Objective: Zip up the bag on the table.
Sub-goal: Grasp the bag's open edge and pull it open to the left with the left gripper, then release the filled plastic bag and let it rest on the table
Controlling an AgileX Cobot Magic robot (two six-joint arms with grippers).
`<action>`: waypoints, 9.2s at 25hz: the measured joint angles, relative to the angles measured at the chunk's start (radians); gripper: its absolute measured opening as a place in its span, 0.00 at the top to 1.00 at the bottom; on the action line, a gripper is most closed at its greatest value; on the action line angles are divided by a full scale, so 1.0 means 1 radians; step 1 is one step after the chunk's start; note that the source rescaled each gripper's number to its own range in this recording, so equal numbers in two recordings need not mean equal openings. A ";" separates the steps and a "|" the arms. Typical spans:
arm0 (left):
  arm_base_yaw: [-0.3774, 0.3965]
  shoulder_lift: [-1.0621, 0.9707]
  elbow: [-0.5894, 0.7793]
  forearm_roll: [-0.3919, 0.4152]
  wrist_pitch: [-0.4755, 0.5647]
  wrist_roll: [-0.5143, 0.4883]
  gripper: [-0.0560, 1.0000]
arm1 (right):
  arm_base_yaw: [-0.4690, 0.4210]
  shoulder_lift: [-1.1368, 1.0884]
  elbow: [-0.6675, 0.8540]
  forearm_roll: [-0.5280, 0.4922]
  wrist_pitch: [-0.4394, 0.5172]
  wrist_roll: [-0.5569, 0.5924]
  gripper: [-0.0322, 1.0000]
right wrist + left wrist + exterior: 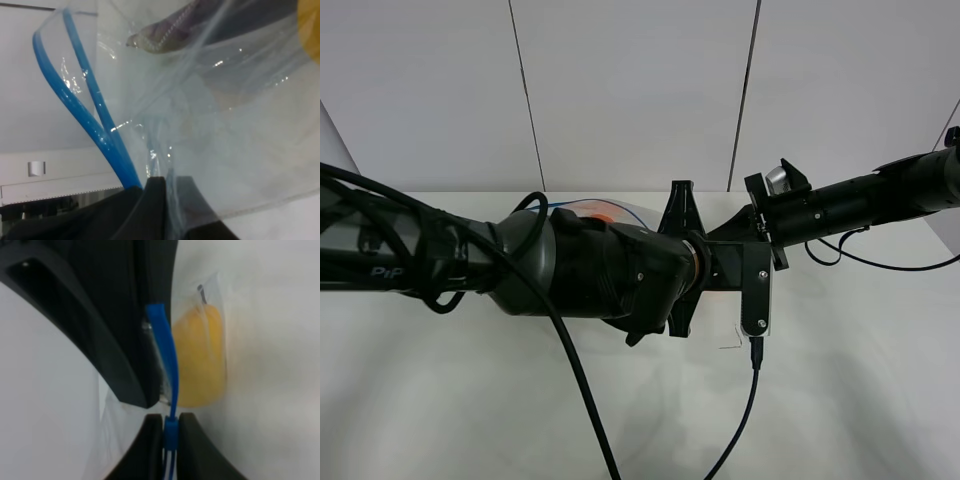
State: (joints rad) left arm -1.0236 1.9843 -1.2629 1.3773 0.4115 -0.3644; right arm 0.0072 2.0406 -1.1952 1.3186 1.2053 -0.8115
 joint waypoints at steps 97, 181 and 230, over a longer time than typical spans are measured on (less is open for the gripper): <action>0.474 -0.100 0.131 -0.127 0.165 0.056 0.15 | -0.012 0.000 -0.005 -0.118 -0.026 0.013 0.97; 1.118 -1.987 0.677 -1.338 0.605 0.364 0.00 | -0.012 0.000 -0.005 -0.103 -0.008 -0.044 0.97; 1.118 -1.987 0.769 -1.324 0.639 0.364 0.00 | -0.012 -0.005 -0.073 -0.200 -0.063 0.009 0.00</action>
State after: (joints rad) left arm 0.0947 -0.0026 -0.4940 0.0530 1.0502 0.0000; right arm -0.0049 2.0352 -1.2684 1.1190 1.1424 -0.8028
